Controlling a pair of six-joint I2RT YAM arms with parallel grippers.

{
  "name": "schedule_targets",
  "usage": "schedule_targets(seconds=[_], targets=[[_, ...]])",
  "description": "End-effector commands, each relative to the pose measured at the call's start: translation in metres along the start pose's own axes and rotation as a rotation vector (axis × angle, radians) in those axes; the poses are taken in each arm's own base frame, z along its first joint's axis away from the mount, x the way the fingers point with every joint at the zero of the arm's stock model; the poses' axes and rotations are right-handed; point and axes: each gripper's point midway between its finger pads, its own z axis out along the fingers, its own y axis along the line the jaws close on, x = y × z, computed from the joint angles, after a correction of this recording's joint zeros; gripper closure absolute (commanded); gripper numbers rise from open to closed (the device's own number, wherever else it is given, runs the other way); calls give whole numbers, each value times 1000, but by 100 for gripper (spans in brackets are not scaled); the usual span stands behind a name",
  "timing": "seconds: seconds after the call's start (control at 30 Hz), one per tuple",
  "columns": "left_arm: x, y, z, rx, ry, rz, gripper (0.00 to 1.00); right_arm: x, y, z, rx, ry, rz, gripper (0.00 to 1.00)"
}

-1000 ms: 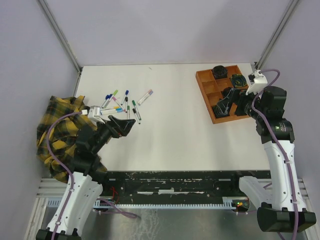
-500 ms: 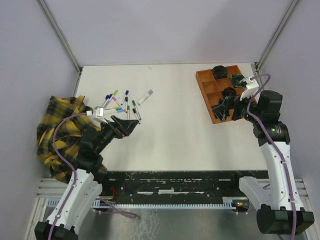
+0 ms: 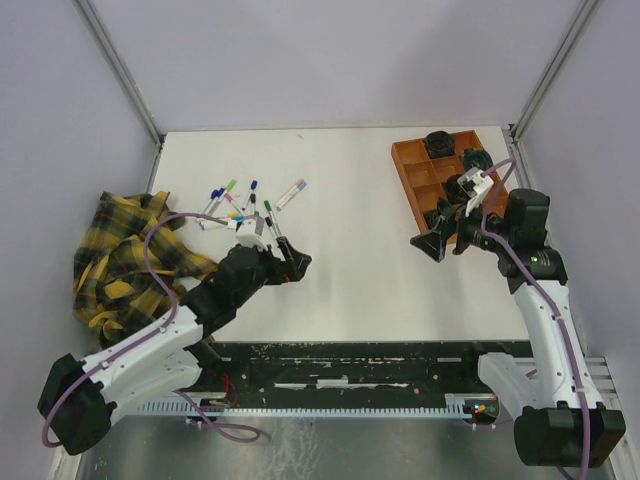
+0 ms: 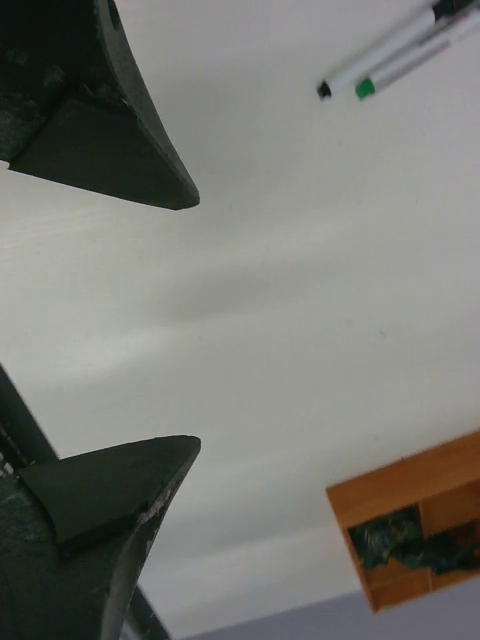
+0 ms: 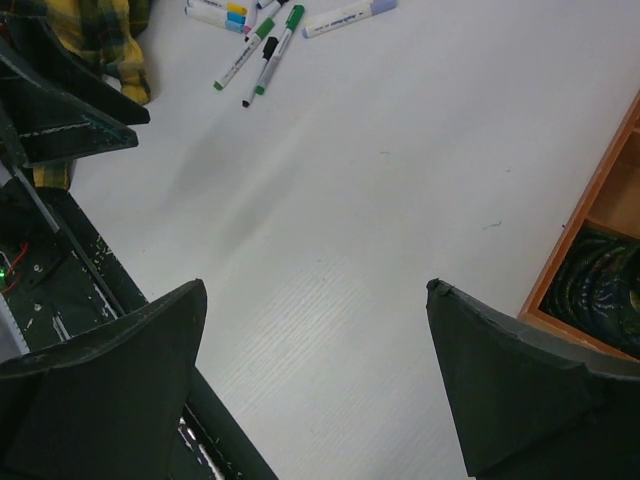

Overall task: Open the pen caps
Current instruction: Pick up the pen from the center of the board.

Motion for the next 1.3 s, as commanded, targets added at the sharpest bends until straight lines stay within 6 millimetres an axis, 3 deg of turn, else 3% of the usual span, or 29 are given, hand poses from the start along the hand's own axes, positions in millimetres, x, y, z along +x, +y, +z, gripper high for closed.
schedule_targets(seconds=[0.0,0.17,0.43,0.5,0.83,0.97,1.27], targets=[[-26,42,11,-250,-106,130,0,-11,-9,-3,43,-6,-94,1],[-41,79,28,-469,-103,184,4,-9,-12,-2,48,32,-75,1],[-62,122,74,-553,-2,139,31,-2,-23,0,85,101,-42,1],[-63,131,82,-579,18,133,32,-2,-26,0,100,105,-43,1],[-63,158,111,-705,80,160,36,-2,-26,1,105,109,-38,1],[-61,166,116,-743,94,172,51,-2,-25,0,102,104,-40,1],[-51,172,126,-742,132,183,58,-3,-22,0,93,98,-45,1]])
